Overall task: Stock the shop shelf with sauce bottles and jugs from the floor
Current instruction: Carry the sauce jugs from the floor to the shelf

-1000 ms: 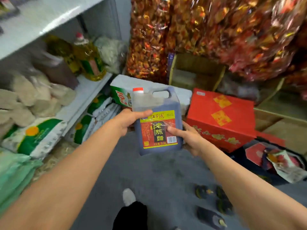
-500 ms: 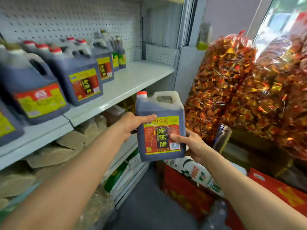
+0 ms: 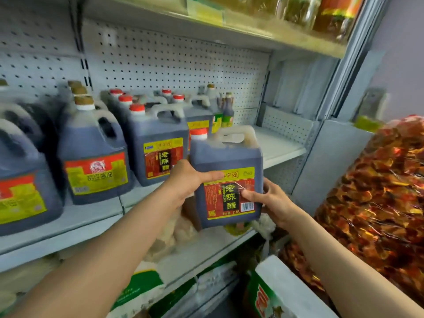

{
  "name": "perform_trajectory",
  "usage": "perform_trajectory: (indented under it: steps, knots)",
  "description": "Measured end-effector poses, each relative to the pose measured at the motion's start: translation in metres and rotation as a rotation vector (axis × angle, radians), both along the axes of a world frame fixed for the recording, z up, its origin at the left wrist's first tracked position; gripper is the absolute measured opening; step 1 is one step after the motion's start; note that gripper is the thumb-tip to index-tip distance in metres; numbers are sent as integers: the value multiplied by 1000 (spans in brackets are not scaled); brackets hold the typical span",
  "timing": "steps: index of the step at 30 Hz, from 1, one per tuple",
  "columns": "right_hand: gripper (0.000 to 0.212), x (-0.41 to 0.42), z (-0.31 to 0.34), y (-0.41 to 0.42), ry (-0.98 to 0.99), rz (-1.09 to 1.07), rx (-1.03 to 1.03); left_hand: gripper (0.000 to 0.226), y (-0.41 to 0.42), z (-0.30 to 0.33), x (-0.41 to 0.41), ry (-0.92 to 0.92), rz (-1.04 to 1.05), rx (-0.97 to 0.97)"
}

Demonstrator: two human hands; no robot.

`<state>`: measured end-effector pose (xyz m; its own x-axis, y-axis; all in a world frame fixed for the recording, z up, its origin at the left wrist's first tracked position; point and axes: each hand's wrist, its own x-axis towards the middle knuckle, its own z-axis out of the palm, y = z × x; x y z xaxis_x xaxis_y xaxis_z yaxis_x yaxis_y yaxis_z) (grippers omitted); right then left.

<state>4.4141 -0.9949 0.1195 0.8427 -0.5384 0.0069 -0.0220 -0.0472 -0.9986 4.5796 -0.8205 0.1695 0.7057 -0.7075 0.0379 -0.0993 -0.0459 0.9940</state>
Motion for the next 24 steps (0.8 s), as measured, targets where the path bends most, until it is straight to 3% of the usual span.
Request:
perform_trajectory:
  steps: [3,11,14,18,21,24]
  knots:
    - [59,37,6,-48,-36,69,-21,50,-38,9,20,-76,92,-37]
    - [60,122,5,-144,-30,194,-83,95,-113,7,64,-107,340,-18]
    - [68,148,-7,-166,17,254,-141,96,-128,0,73,-192,410,50]
    - [61,174,-7,-180,35,317,-167,76,-140,6,83,-388,522,248]
    - [61,189,-4,-188,46,375,-198,80,-146,19,82,-529,645,623]
    - [66,200,-5,-191,40,378,-195,82,-150,29,77,-609,703,805]
